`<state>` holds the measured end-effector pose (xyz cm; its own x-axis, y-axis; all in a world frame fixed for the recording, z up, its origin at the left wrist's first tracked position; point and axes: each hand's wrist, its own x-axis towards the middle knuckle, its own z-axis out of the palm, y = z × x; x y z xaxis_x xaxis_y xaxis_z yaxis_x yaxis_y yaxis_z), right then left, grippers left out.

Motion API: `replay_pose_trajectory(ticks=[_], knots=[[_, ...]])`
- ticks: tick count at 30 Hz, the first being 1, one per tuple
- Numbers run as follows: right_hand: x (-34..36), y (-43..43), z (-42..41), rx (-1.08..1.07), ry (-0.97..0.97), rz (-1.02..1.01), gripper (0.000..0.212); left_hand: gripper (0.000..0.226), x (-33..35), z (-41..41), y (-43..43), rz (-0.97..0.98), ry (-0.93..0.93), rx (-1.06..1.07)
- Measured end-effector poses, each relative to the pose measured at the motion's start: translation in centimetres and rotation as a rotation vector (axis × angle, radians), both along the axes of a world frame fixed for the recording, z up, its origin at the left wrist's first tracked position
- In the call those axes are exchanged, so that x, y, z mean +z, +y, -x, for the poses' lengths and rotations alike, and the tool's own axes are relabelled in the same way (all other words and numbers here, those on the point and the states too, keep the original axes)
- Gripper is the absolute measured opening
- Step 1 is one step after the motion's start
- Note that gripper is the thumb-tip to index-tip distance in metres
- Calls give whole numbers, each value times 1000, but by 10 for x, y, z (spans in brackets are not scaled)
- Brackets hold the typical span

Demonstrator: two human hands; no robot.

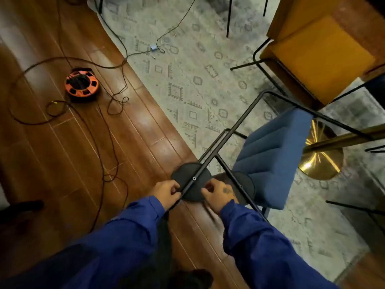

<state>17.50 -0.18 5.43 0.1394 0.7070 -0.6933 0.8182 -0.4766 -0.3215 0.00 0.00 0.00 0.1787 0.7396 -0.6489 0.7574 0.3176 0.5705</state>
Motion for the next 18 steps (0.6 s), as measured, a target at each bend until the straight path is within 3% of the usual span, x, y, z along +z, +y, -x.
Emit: replay_pose_trajectory(ticks=[7,11,18], knots=[[-66,11,32,-213,-68,141,34,31,-59,8,7,223,-16,-21],[-94,5,45,-464,173,406,46,31,-78,4,-1,337,-43,-205],[-124,-17,89,-940,308,330,38,42,-96,3,-16,404,50,-240]])
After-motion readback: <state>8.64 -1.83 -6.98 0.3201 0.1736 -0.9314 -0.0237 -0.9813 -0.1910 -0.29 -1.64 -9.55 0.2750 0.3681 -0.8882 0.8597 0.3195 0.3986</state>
